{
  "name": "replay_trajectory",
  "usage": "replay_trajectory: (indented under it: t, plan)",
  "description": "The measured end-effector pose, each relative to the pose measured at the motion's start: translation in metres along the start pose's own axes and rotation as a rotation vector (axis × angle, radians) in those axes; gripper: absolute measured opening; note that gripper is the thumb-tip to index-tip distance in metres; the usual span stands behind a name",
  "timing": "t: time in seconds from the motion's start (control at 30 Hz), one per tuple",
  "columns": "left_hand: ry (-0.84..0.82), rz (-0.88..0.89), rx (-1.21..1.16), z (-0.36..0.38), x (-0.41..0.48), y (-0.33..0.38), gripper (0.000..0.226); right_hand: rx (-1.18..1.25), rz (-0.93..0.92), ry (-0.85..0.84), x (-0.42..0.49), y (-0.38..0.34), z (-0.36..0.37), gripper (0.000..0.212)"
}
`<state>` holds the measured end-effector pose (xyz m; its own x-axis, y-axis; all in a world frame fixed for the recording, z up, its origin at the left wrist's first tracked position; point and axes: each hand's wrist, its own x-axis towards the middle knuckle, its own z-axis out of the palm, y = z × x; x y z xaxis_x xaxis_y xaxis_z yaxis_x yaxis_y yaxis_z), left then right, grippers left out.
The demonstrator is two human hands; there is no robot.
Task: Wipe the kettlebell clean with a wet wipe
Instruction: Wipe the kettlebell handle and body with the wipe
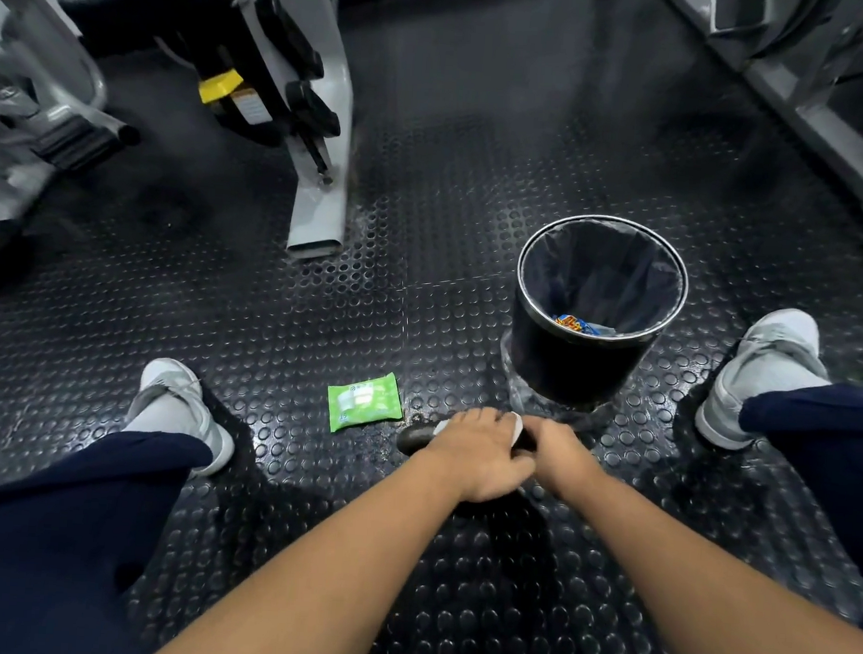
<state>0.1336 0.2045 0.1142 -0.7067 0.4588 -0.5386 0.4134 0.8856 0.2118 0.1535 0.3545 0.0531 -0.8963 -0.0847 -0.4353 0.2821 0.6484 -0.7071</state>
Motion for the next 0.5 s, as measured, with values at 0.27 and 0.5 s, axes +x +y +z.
replay_trajectory:
  t: [0.27, 0.5]
  plan:
    - [0.017, -0.124, -0.195, 0.001, -0.032, -0.071, 0.056, 0.003, 0.030, 0.004, 0.001, 0.001, 0.000, 0.020]
    - [-0.048, -0.096, -0.051, -0.011, -0.007, -0.015, 0.065, -0.108, -0.028, 0.027, 0.003, 0.005, 0.004, 0.023]
